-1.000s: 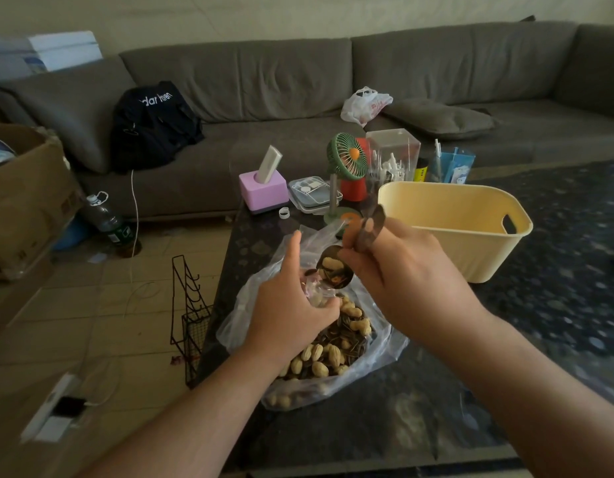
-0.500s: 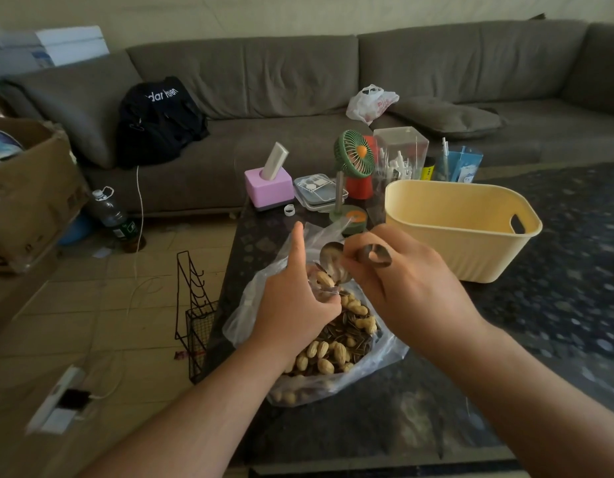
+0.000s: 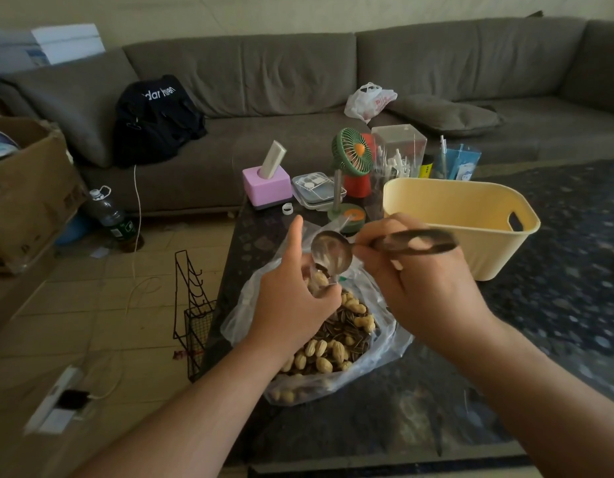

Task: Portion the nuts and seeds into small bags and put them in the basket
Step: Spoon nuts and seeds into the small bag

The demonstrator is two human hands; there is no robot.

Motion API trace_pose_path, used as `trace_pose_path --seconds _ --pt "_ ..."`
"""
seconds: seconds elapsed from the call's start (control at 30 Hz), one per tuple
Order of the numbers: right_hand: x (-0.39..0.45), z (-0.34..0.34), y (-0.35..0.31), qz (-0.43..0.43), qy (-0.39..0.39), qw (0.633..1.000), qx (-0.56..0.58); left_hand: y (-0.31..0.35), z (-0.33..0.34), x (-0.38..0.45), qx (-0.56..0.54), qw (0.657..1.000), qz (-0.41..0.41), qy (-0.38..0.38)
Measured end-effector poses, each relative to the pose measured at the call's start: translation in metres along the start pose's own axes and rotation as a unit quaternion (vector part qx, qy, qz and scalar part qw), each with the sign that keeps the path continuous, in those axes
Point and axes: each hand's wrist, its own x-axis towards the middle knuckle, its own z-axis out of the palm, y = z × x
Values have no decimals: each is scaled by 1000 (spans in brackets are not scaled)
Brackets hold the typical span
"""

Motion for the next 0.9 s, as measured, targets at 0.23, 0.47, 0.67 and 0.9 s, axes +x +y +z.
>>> trace_pose_path --seconds 0.23,0.47,0.67,0.9 --pt "4 -11 7 80 38 996 -5 -4 -2 1 -85 996 -36 1" --pt "-16 4 26 129 -100 986 -22 -15 -11 9 -76 994 -71 -23" --pt "-29 18 33 102 -151 982 -43 -18 -6 1 -16 999 -28 -35" --pt "-31 21 23 76 -154 985 -27 -22 -6 5 -13 999 -4 -43"
